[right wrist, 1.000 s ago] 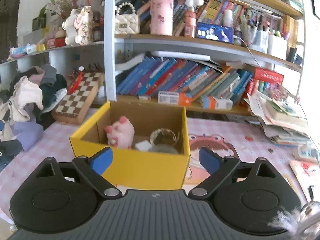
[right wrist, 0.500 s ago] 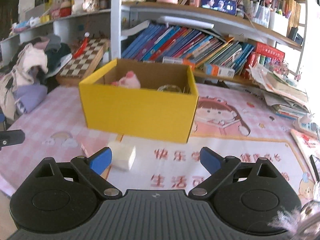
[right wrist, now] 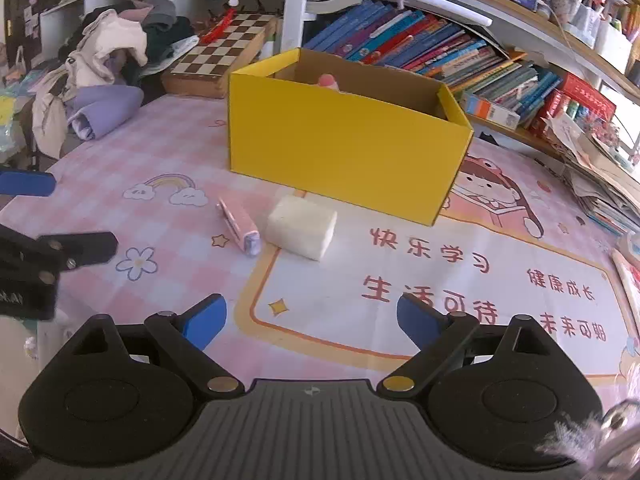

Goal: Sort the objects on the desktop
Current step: 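Withdraw both tools from the yellow box back over the table, then grasp the white eraser block with the right tool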

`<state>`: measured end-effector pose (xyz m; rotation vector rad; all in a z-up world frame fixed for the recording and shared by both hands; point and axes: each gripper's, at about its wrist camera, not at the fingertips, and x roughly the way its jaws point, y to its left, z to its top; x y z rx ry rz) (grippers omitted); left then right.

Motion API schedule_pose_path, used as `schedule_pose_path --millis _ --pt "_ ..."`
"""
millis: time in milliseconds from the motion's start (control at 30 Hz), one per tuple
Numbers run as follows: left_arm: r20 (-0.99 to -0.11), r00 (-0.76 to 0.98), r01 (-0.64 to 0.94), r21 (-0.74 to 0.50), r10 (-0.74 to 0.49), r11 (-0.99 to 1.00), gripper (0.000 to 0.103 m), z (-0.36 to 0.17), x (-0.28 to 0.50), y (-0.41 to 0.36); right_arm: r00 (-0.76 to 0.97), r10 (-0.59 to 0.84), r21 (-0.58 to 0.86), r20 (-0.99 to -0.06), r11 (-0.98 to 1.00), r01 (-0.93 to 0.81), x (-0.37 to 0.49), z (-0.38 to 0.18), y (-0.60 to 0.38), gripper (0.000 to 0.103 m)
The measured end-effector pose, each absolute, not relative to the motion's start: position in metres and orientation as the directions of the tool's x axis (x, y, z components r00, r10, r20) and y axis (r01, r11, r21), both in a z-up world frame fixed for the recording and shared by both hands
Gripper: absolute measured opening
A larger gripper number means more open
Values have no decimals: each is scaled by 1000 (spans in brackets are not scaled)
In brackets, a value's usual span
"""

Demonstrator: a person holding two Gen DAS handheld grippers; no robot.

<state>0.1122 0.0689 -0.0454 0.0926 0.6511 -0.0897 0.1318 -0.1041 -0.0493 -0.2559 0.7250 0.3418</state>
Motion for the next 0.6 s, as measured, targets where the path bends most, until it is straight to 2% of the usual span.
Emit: schedule_pose_path --millis 600 --pt "-626 778 121 66 -54 990 96 -54 129 61 658 241 -78 -714 906 -416 167 -57 -103 89"
